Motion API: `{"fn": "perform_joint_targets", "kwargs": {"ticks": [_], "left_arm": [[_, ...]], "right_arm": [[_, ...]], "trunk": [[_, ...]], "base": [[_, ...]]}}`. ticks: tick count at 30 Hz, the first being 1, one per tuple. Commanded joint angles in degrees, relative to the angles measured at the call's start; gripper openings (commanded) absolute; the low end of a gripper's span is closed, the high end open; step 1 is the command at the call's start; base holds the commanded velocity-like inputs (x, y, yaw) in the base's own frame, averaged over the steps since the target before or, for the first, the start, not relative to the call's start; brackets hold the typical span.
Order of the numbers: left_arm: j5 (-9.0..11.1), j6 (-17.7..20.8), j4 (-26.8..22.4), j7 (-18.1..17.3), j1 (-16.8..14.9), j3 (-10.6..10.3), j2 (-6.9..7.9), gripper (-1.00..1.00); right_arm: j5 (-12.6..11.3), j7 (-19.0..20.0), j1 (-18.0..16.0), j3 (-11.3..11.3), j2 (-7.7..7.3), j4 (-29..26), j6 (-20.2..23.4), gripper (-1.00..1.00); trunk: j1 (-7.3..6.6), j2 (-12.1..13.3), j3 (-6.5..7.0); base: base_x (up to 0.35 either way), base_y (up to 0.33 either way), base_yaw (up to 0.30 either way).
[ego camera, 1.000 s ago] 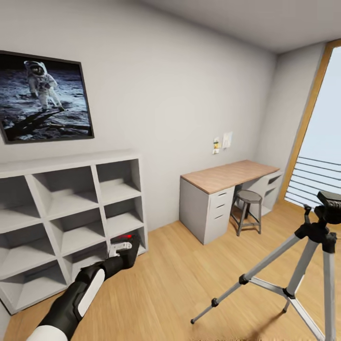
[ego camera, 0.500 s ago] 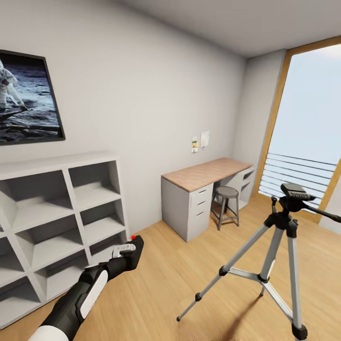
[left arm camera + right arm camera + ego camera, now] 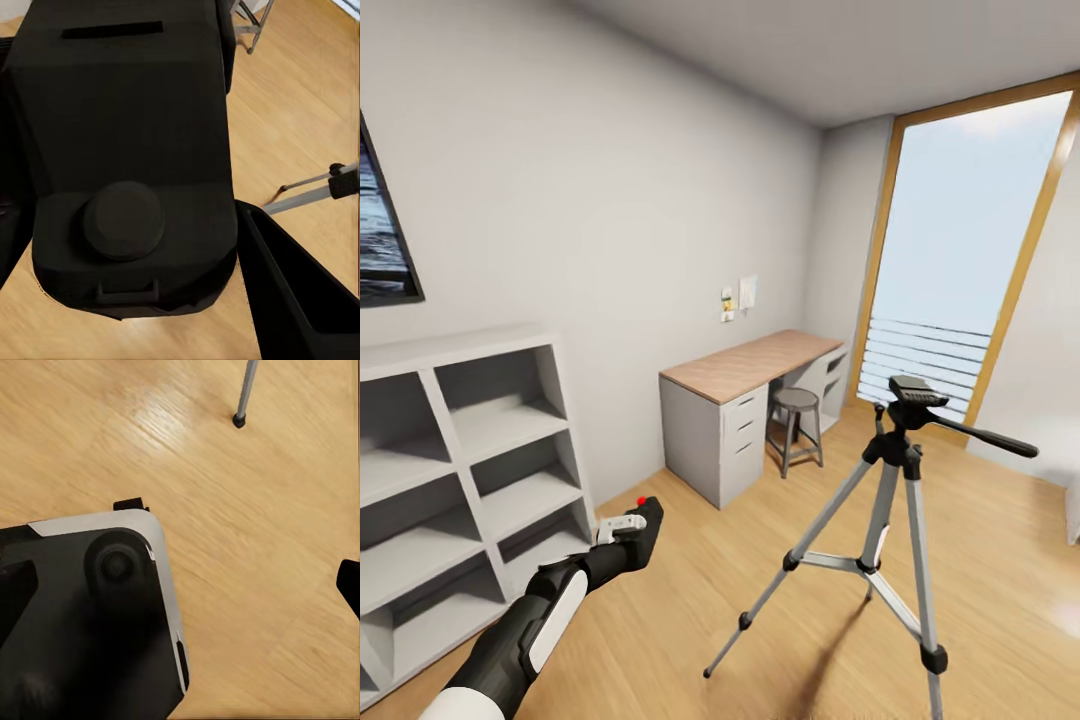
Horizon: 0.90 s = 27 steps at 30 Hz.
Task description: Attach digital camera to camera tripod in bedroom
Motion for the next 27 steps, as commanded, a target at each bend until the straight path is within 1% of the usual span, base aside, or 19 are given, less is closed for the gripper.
{"fn": "perform_joint_targets", "kwargs": {"ticks": [1,13,22,27], "left_arm": [[0.10,0.23,-0.08,-0.05,-0.03,-0.06,0.05,-1.00],[0.10,0.03,-1.16,0.24,-0.03,-0.03,0.06,-1.00],[0.16,0.07,-1.27,0.26,-0.03,-0.03,0.06,-1.00],[0.18,0.09,-1.28,0.29,-0.03,-0.01,0.05,-1.00]], "right_arm": [[-0.35,0.10,-0.10,-0.31,0.00,0.19,-0.41,1.00],[-0.41,0.04,-0.10,-0.31,0.00,0.19,-0.41,1.00],[-0.45,-0.07,-0.10,-0.31,0.00,0.19,-0.41,1.00],[-0.64,-0.50,-0.10,-0.37,0.00,0.19,-0.41,1.00]], "trunk": [[0.02,-0.10,-0.11],[0.02,-0.10,-0.11],[0.02,-0.10,-0.11],[0.02,-0.10,-0.11]], "base": [[0.000,0.000,-0.291],[0.000,0.000,-0.285],[0.000,0.000,-0.086],[0.000,0.000,-0.199]]}}
